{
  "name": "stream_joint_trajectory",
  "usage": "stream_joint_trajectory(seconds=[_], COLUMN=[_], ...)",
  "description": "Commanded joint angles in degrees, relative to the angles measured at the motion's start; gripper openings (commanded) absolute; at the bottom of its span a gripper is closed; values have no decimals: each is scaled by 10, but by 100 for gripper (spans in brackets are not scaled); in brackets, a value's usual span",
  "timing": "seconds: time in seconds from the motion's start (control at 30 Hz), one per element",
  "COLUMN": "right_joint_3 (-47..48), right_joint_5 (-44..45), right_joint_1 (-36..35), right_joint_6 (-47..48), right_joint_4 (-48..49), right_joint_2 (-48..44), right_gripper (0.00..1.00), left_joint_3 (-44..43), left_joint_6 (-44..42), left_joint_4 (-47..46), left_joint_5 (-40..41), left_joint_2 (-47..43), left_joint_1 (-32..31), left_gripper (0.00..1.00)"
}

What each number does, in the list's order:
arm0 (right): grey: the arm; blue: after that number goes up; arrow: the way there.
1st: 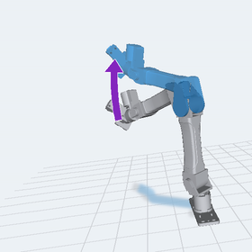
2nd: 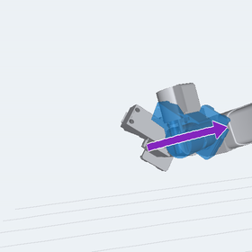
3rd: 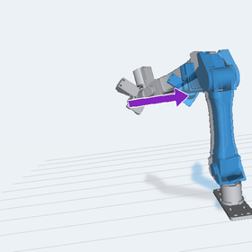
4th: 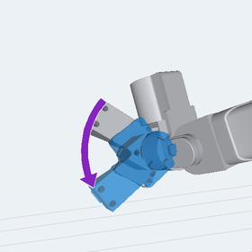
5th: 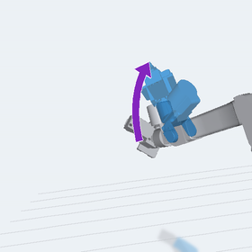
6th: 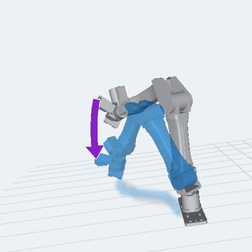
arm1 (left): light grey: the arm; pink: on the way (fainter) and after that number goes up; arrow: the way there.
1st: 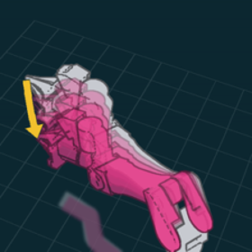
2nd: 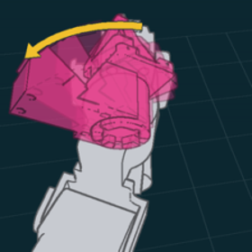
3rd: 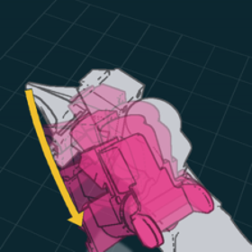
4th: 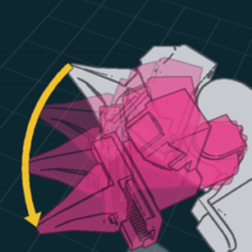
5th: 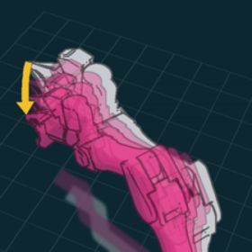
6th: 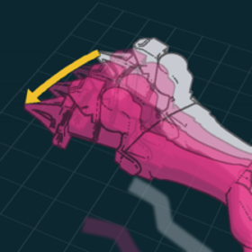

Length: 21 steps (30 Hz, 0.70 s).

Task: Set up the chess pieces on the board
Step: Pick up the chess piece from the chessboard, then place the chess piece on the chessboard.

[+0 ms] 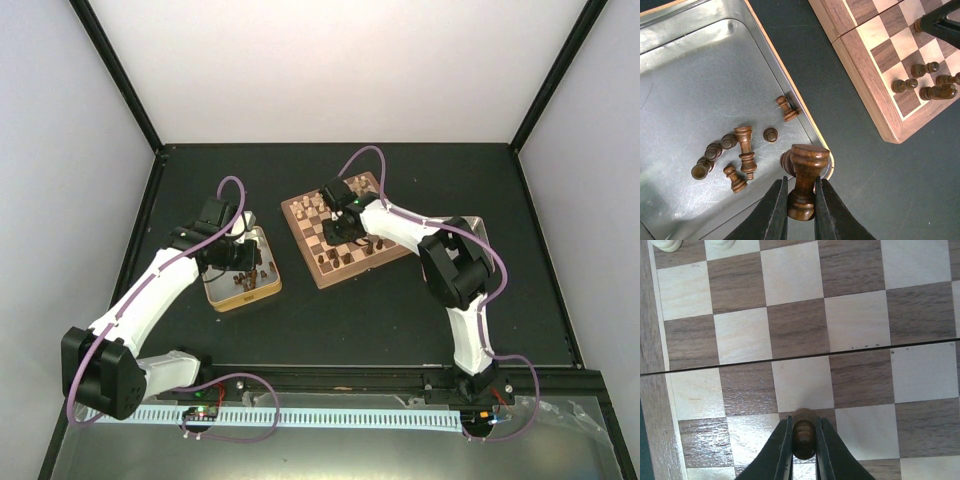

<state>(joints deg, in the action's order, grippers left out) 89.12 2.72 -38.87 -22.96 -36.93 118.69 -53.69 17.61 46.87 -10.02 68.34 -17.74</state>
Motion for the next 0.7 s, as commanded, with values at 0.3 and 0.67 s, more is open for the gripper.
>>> stream_joint_trajectory(seconds=[0.3,0.67], right_joint_3=[-39,-54], right_joint_5=[5,-17], right_joint_1=[0,-2], right_joint_6=[8,25], right_joint_4=[-24,-37], right_joint_2=[-72,-59], right_gripper=[6,7], left_joint_3=[4,10], left_joint_6=[3,7], left_joint_4=[-16,-20], left_joint_5=[-14,-18], left_joint_2=[3,0], left_joint_1=[1,1], left_gripper=[3,3])
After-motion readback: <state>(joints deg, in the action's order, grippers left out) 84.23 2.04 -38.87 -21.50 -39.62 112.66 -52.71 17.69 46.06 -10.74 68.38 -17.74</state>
